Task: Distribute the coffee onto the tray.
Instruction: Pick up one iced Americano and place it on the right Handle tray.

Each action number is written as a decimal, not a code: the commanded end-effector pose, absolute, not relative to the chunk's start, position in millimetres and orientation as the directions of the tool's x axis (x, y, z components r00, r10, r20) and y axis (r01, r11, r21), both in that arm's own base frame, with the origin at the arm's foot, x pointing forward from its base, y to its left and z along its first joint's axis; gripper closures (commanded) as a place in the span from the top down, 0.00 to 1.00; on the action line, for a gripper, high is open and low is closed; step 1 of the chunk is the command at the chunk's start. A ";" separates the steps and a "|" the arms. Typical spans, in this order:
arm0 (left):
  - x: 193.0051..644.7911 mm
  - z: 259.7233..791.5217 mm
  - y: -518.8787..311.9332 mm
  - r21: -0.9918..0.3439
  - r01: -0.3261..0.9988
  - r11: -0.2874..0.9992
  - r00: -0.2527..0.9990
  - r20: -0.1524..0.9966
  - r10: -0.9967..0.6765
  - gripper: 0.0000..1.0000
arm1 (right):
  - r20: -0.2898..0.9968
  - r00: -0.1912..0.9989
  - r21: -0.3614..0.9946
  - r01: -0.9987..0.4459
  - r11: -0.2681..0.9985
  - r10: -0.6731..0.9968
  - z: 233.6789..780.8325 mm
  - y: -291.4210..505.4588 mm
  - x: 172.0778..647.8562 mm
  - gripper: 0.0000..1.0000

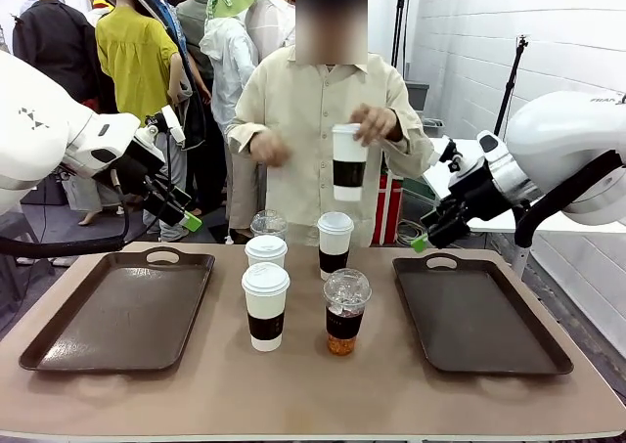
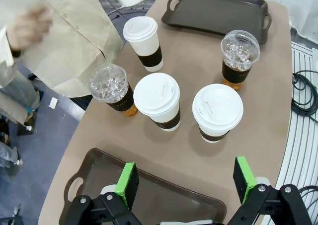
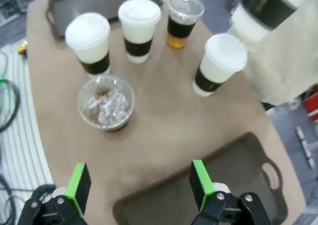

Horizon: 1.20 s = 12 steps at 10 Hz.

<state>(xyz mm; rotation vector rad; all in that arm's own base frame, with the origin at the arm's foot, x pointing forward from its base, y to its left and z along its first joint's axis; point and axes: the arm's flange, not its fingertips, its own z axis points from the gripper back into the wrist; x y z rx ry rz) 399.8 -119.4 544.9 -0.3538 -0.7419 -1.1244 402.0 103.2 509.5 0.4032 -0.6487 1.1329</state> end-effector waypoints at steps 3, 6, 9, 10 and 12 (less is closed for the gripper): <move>402.1 543.8 -117.5 0.097 0.913 0.396 0.218 0.705 -0.675 1.00 | 0.556 0.208 -0.089 -0.947 0.307 0.805 474.6 85.5 418.4 1.00; 402.1 543.8 -117.5 0.097 0.913 0.396 0.218 0.705 -0.675 1.00 | 0.679 0.148 -0.098 -0.952 0.288 0.719 442.4 72.5 400.7 1.00; 402.1 543.8 -117.5 0.097 0.913 0.396 0.218 0.705 -0.675 1.00 | 0.760 0.123 -0.056 -0.966 0.252 0.639 409.5 69.2 404.2 1.00; 402.1 543.8 -117.5 0.097 0.913 0.396 0.218 0.705 -0.675 1.00 | 0.782 0.122 -0.033 -0.971 0.235 0.612 400.9 69.0 406.0 1.00; 402.1 543.8 -117.5 0.097 0.913 0.396 0.218 0.705 -0.675 1.00 | 0.810 0.120 0.003 -0.980 0.201 0.574 389.6 67.2 403.1 1.00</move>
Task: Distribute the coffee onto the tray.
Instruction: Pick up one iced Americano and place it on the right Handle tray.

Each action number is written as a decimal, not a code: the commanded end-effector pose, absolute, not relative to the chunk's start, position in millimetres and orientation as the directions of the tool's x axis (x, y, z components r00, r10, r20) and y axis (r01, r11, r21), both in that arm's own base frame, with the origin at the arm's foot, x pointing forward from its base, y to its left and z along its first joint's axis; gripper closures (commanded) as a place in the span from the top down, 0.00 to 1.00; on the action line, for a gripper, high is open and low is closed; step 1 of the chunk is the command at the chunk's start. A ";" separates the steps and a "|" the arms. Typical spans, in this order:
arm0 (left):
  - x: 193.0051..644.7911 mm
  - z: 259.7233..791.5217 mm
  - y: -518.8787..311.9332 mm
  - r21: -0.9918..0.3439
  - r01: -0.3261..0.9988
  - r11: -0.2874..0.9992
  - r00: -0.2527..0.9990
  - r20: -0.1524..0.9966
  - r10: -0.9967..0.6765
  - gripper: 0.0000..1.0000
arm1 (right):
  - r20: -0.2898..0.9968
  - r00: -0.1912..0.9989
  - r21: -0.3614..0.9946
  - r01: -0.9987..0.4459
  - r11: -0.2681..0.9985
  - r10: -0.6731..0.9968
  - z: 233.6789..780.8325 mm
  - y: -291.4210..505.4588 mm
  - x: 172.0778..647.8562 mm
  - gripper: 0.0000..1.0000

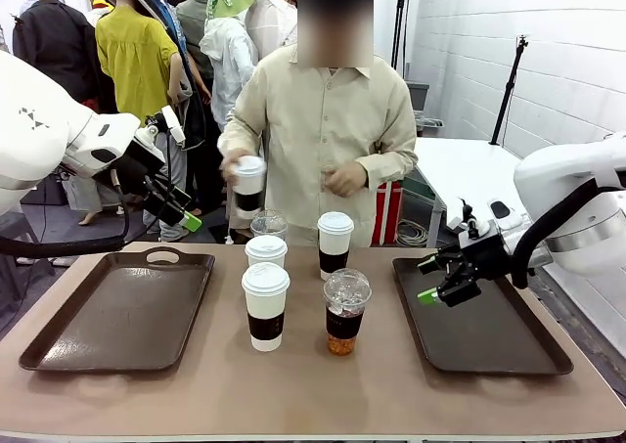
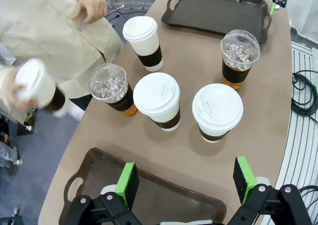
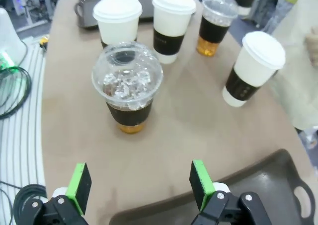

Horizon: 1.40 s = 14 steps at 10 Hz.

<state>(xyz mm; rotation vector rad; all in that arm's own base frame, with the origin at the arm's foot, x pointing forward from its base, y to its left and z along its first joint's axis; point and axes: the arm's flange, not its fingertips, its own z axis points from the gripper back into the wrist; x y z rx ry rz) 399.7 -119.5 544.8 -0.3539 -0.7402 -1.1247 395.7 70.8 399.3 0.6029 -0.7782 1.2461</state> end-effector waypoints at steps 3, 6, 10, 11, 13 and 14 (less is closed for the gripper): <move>402.1 543.8 -117.5 0.097 0.913 0.396 0.218 0.705 -0.675 1.00 | 0.802 0.136 0.006 -0.976 0.219 0.582 392.1 68.5 395.7 1.00; 402.1 543.8 -117.5 0.097 0.913 0.396 0.218 0.705 -0.675 1.00 | 0.802 0.136 0.006 -0.976 0.219 0.582 392.1 68.5 395.7 1.00; 402.1 543.8 -117.5 0.097 0.913 0.396 0.218 0.705 -0.675 1.00 | 0.835 0.093 0.007 -0.987 0.159 0.543 361.3 70.7 418.0 1.00; 402.1 543.8 -117.5 0.097 0.913 0.396 0.218 0.705 -0.675 1.00 | 0.845 0.095 0.020 -0.989 0.147 0.526 351.8 71.0 422.5 1.00; 402.1 543.8 -117.5 0.097 0.913 0.396 0.218 0.705 -0.675 1.00 | 0.863 0.082 0.025 -0.992 0.120 0.498 334.8 70.1 429.9 1.00; 402.1 543.8 -117.5 0.097 0.913 0.396 0.218 0.705 -0.675 1.00 | 0.876 0.074 0.026 -0.994 0.108 0.476 325.4 73.9 433.1 1.00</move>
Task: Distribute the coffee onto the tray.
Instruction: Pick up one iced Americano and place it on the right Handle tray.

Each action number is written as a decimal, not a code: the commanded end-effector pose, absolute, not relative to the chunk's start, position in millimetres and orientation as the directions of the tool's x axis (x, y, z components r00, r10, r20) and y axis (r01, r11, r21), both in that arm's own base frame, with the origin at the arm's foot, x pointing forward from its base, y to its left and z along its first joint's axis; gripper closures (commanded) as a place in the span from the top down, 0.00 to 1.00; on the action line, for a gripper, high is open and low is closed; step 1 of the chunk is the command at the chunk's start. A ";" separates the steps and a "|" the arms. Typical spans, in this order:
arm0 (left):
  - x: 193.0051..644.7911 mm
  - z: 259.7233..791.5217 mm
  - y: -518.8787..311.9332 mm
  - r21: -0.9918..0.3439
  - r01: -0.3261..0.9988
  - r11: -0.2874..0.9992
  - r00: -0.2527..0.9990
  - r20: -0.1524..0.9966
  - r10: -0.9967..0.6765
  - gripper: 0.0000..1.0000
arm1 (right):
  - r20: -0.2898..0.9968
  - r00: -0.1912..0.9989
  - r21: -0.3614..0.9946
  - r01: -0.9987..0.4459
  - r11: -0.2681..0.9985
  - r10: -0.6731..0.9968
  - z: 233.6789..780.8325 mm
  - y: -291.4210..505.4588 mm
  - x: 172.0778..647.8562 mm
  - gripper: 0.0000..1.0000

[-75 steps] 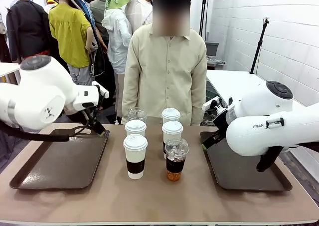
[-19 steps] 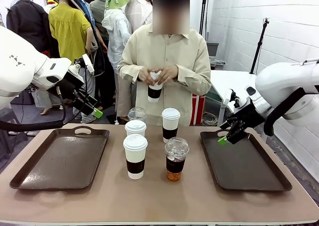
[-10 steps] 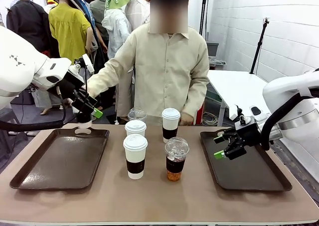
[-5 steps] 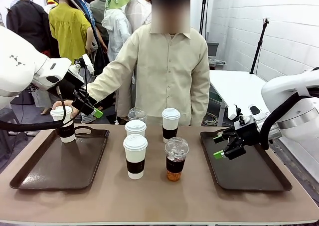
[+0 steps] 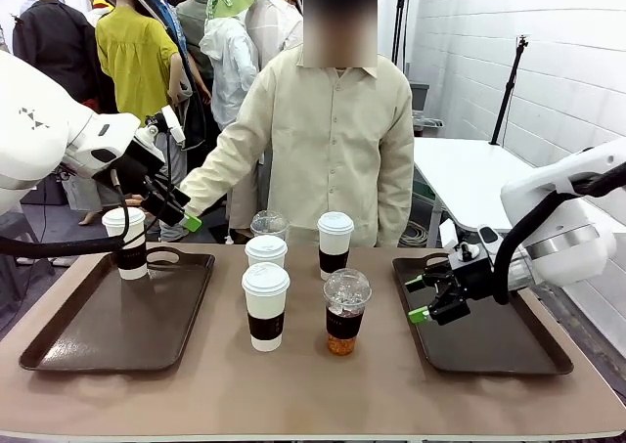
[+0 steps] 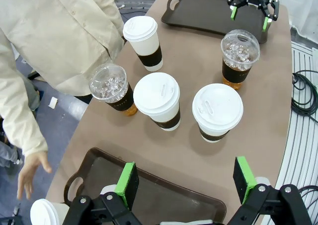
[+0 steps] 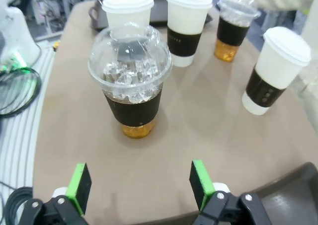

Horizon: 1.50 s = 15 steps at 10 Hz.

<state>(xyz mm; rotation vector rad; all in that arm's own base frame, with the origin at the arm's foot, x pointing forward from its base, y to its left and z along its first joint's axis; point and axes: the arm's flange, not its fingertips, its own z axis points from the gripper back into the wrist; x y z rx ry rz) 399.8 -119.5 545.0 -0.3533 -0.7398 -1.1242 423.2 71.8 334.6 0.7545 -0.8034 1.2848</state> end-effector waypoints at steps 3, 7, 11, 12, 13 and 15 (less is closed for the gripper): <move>402.1 543.8 -117.5 0.097 0.913 0.396 0.218 0.705 -0.675 1.00 | 0.926 0.045 0.015 -0.997 0.082 0.376 289.9 87.6 447.5 1.00; 402.1 543.8 -117.5 0.097 0.913 0.396 0.218 0.705 -0.675 1.00 | 0.954 0.055 0.048 -0.998 0.031 0.295 266.9 103.5 455.6 1.00; 402.1 543.8 -117.5 0.097 0.913 0.396 0.218 0.705 -0.675 1.00 | 0.972 0.050 0.050 -0.999 0.005 0.228 254.1 118.9 462.1 1.00; 402.1 543.8 -117.5 0.097 0.913 0.396 0.218 0.705 -0.675 1.00 | 0.976 0.053 0.055 -0.998 -0.007 0.212 252.0 123.5 462.5 1.00; 402.1 543.8 -117.5 0.097 0.913 0.396 0.218 0.705 -0.675 1.00 | 0.978 0.052 0.057 -0.998 -0.019 0.202 250.5 128.0 462.6 1.00; 402.1 543.8 -117.5 0.097 0.913 0.396 0.218 0.705 -0.675 1.00 | 0.979 0.044 0.050 -0.998 -0.027 0.198 245.8 134.3 466.7 1.00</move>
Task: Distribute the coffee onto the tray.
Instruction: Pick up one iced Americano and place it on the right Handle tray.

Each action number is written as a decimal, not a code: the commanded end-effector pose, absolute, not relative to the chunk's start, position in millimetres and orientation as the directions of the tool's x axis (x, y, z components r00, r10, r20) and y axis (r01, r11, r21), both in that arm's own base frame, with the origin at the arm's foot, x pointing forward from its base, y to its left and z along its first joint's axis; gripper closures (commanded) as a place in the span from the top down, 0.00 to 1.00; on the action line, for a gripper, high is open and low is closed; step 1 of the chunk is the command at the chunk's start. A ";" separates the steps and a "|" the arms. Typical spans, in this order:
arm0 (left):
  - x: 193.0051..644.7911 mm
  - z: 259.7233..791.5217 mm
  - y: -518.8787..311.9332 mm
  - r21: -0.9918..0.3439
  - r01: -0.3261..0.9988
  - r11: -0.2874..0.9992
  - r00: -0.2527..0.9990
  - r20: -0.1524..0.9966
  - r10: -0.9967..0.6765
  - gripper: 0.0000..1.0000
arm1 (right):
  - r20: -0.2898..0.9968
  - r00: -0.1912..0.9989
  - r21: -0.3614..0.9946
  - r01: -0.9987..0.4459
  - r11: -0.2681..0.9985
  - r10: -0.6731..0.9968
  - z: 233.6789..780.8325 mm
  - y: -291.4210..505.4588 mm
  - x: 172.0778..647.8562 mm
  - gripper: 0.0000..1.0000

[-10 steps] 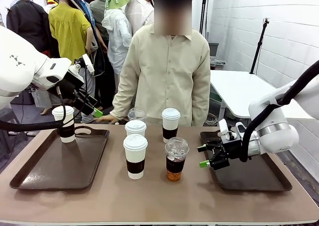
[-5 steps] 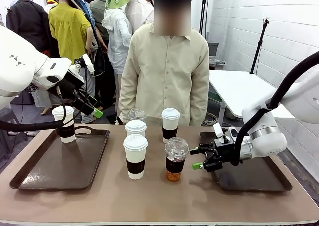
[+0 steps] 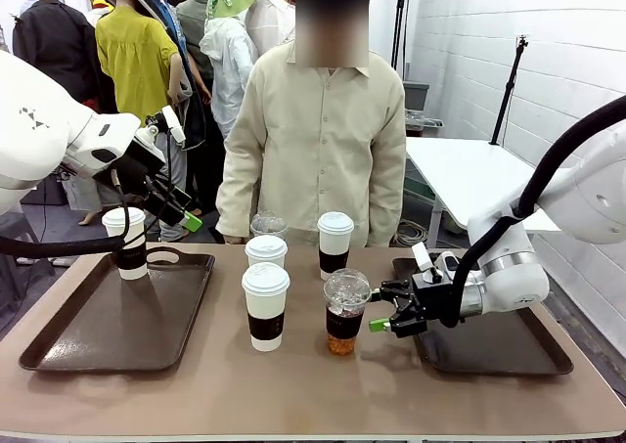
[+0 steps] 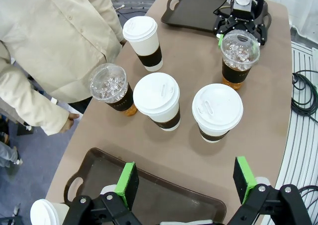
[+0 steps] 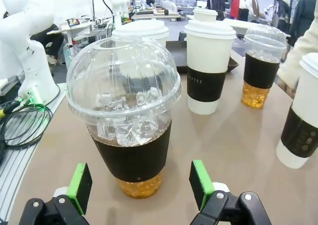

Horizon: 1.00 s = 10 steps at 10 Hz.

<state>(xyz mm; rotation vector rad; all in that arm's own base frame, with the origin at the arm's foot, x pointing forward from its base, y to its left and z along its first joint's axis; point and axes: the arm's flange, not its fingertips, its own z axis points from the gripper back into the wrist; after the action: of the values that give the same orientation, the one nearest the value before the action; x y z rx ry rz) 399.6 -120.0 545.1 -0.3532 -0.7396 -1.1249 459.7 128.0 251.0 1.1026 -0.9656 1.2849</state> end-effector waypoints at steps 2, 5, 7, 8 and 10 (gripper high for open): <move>402.1 543.8 -117.5 0.097 0.913 0.396 0.218 0.705 -0.675 1.00 | 0.980 0.042 0.048 -0.998 -0.028 0.195 243.6 139.8 467.8 1.00; 402.1 543.8 -117.5 0.097 0.913 0.396 0.218 0.705 -0.675 1.00 | 0.982 0.037 0.048 -0.997 -0.055 0.187 244.2 150.0 467.6 1.00; 402.1 543.8 -117.5 0.097 0.913 0.396 0.218 0.705 -0.675 1.00 | 0.982 0.039 0.055 -0.995 -0.083 0.186 243.5 156.8 471.1 1.00; 402.1 543.8 -117.5 0.097 0.913 0.396 0.218 0.705 -0.675 1.00 | 0.982 0.042 0.061 -0.993 -0.098 0.185 242.7 160.3 471.2 1.00; 402.1 543.8 -117.5 0.097 0.913 0.396 0.218 0.705 -0.675 1.00 | 0.983 0.065 0.091 -0.986 -0.143 0.174 242.3 168.6 471.6 1.00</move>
<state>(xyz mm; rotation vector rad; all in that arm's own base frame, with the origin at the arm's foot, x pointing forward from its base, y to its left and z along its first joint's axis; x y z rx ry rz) 399.6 -120.1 545.1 -0.3536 -0.7397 -1.1247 466.5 163.1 244.3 1.1875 -0.9600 1.3352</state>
